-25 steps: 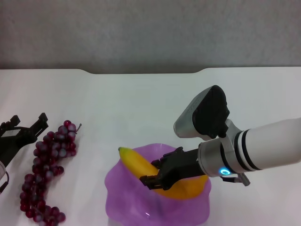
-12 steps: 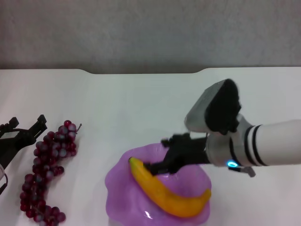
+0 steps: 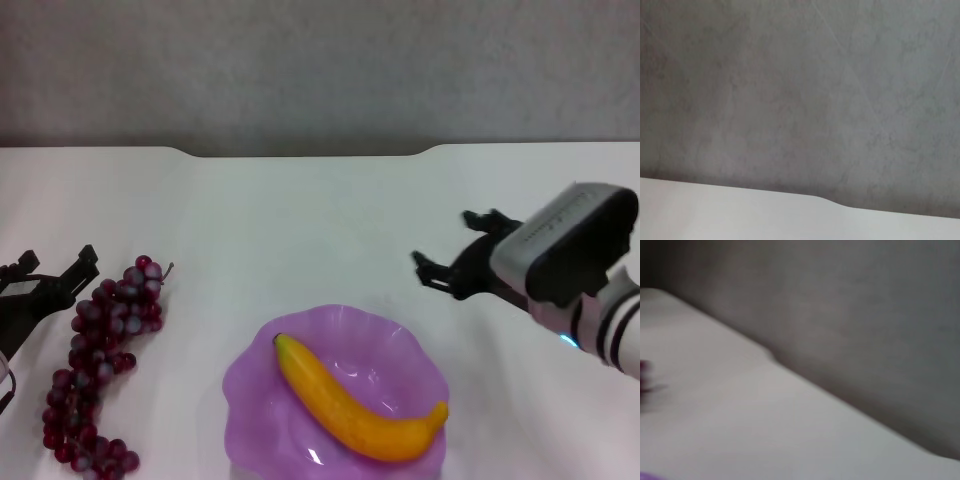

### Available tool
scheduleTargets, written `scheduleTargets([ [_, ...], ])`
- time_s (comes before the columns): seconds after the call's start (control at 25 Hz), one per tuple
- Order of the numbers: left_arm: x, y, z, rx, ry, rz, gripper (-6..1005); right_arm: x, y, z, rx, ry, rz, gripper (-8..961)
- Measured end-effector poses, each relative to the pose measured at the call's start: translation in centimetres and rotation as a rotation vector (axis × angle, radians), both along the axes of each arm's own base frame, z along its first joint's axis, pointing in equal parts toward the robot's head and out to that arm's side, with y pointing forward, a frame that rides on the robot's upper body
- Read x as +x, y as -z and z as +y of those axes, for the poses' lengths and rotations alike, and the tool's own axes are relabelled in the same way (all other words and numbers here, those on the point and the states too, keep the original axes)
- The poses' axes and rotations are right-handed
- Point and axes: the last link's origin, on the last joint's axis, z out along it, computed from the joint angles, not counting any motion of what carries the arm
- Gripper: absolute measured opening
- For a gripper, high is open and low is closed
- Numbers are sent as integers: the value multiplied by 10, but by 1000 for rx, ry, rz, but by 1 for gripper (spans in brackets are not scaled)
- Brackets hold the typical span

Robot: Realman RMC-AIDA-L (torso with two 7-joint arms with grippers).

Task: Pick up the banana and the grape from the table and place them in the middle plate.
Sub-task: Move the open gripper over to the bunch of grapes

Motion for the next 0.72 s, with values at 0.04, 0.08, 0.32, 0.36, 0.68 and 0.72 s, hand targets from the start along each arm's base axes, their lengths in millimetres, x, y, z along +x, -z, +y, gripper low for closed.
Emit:
scheduleTargets([
  [0.04,0,0,0,0,-1,0,892,6,-1,0,40,8,-11,877],
  [0.08,0,0,0,-1,-2,0,892,10,0,0,68,10,-22,877],
  [0.32,0,1,-1,-3,-2,2,892,34,7,-14,300,-50,-114,877],
  [0.36,0,1,0,-3,-1,4,892,36,8,-17,331,-68,-115,877],
  [0.68,3,2,1,-3,8,7,891,74,-16,-38,475,-172,119,877],
  [0.72,3,3,2,-3,10,6,891,77,-20,-38,476,-162,169,878],
])
